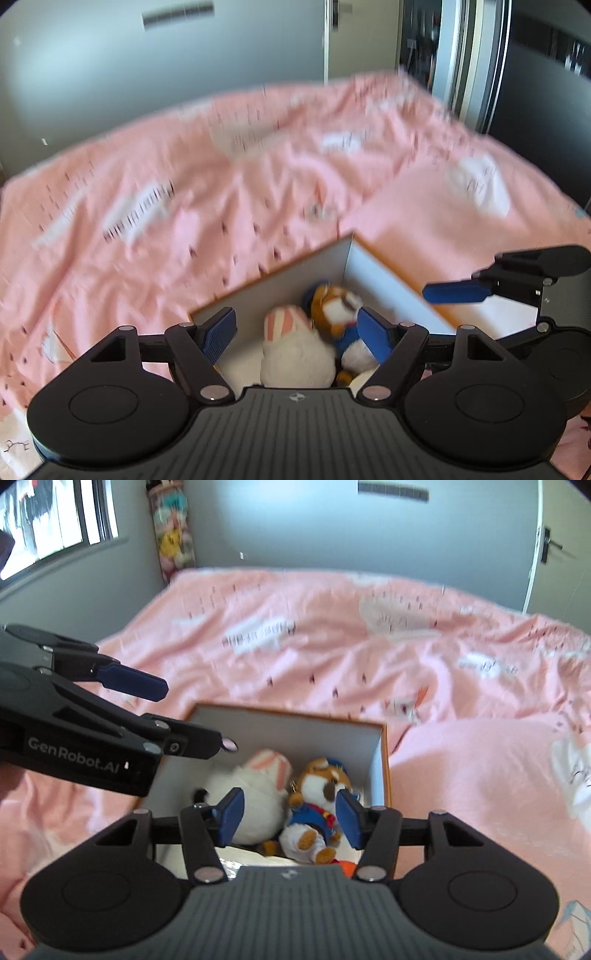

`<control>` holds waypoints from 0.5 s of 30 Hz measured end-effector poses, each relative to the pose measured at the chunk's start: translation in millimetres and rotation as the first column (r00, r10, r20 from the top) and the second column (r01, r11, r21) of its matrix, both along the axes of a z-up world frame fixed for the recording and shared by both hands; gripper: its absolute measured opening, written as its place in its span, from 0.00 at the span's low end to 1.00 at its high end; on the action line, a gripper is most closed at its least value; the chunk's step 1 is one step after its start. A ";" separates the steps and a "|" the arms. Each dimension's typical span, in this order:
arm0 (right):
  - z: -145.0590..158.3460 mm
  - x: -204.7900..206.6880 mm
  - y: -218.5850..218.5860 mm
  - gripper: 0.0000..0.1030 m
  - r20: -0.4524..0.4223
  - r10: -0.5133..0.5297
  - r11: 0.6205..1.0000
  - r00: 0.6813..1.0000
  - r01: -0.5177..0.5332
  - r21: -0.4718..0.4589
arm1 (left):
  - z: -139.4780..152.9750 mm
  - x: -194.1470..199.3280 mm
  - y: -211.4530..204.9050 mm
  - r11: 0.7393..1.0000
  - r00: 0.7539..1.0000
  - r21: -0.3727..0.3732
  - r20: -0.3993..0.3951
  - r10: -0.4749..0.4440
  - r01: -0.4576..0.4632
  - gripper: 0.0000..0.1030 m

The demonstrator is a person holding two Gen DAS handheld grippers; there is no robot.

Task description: Organize objects

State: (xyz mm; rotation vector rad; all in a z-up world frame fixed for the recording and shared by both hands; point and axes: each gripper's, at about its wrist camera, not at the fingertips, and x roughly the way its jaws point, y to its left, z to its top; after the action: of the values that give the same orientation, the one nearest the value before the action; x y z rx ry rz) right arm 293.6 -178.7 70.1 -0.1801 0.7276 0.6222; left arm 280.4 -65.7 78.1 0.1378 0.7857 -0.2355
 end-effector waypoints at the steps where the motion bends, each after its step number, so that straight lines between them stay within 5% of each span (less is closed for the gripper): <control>1: 8.2 -9.1 -2.3 0.57 0.019 -0.008 1.000 1.000 0.008 0.011 | 8.6 -10.3 1.1 1.000 0.999 -0.010 0.038 0.006 -0.006 0.85; 11: 54.1 -114.6 -21.3 0.71 0.257 -0.133 0.989 0.957 0.110 0.103 | 46.5 -111.6 16.4 0.987 0.946 -0.066 0.281 0.160 -0.147 0.86; 15: 50.8 -147.7 -29.4 0.72 0.256 -0.185 0.977 0.949 0.149 0.154 | 37.5 -140.8 15.0 0.980 0.928 -0.045 0.315 0.198 -0.194 0.87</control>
State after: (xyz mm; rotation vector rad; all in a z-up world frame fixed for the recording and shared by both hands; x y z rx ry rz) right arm 145.9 -208.1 120.8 -0.0754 0.4313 0.4703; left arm 139.5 -50.6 115.6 0.0809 0.4707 -0.0255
